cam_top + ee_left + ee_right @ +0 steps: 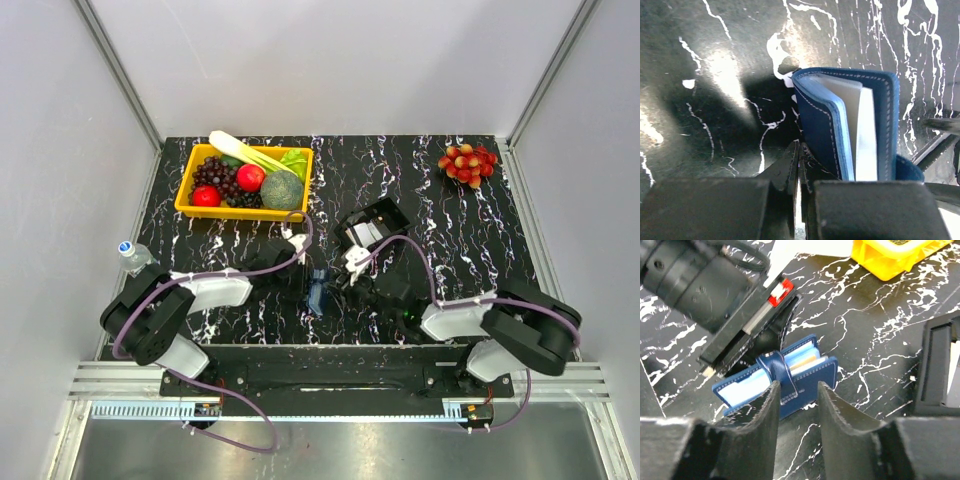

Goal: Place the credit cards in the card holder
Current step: Close the card holder at the center of the board.

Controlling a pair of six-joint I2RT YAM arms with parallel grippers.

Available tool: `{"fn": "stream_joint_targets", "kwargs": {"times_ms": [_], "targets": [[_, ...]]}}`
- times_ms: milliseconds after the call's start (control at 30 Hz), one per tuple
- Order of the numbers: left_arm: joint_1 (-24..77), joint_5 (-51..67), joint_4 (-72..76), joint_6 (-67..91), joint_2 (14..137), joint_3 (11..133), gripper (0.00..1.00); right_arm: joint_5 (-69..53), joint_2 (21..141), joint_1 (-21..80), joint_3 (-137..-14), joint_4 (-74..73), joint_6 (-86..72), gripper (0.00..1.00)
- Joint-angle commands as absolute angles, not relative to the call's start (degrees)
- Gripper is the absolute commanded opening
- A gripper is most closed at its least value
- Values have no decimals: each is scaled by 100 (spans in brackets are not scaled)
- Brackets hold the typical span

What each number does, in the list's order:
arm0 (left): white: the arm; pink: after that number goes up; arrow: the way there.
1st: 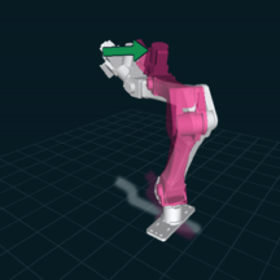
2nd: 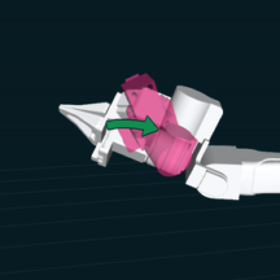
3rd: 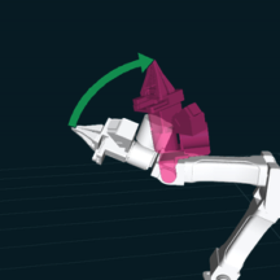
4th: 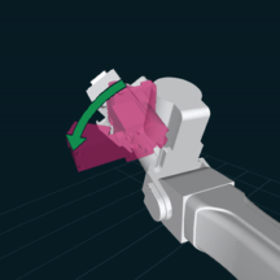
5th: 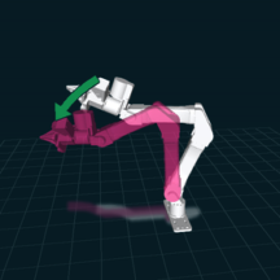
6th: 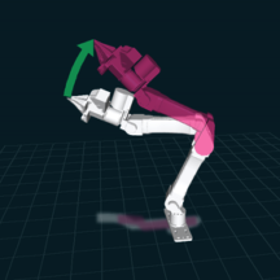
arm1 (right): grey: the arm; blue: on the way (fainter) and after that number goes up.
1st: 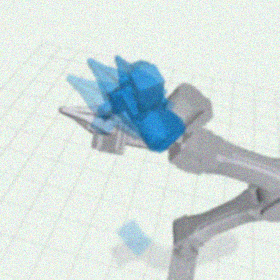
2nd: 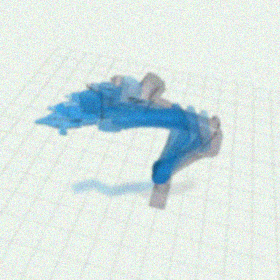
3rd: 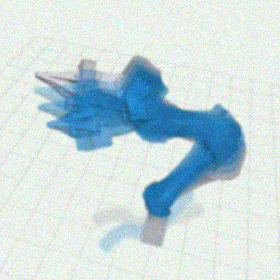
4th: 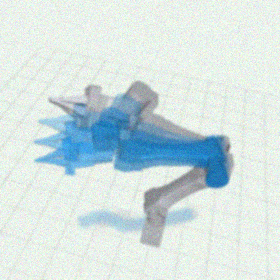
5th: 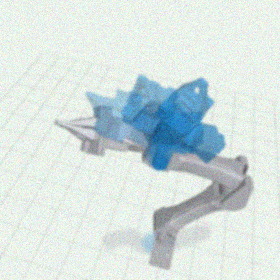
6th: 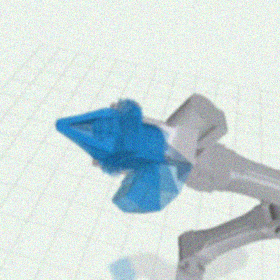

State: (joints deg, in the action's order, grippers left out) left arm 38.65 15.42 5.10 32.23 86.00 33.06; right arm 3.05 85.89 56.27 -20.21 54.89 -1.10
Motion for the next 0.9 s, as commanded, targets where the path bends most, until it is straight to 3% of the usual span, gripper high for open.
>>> {"fn": "stream_joint_targets", "kwargs": {"times_ms": [0,200,700,867], "targets": [[4025,1547,817,3340,8631,3612,4,923,7946,5687,-2196,4266,-606,37],[4262,1494,738,3340,8815,3946,5,1361,7884,5687,-3049,1839,-1879,31],[4720,1230,668,3603,9237,4412,5,1063,7778,5687,-2839,810,-3989,20],[4711,1144,660,3735,9325,4377,5,1177,7332,5687,-2909,501,-4034,22]]}}
